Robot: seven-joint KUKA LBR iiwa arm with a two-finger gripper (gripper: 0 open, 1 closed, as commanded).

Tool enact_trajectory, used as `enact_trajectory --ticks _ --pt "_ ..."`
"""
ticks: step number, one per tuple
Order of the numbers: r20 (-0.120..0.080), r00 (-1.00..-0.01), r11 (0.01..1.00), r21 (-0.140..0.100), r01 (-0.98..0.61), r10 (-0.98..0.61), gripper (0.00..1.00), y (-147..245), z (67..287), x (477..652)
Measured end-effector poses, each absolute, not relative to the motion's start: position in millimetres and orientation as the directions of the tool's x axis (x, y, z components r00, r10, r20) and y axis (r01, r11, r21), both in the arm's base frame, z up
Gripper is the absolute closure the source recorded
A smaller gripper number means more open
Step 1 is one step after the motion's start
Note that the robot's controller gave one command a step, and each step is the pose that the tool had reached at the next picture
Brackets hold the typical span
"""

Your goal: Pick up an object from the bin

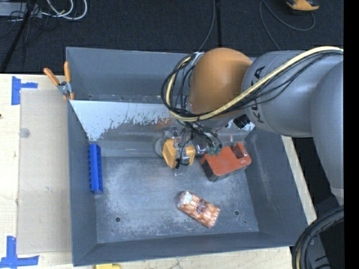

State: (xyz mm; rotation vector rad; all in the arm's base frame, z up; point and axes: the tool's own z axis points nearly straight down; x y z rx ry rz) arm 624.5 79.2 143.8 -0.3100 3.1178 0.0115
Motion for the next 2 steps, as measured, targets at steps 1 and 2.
enact_trajectory --ticks 1,2 --pt "-0.003 -0.981 0.981 0.007 -0.193 -0.193 1.0 77.8 113.5 623.0" --pt "-0.019 -0.981 0.982 0.006 -0.191 -0.191 1.0 79.7 199.5 627.1"
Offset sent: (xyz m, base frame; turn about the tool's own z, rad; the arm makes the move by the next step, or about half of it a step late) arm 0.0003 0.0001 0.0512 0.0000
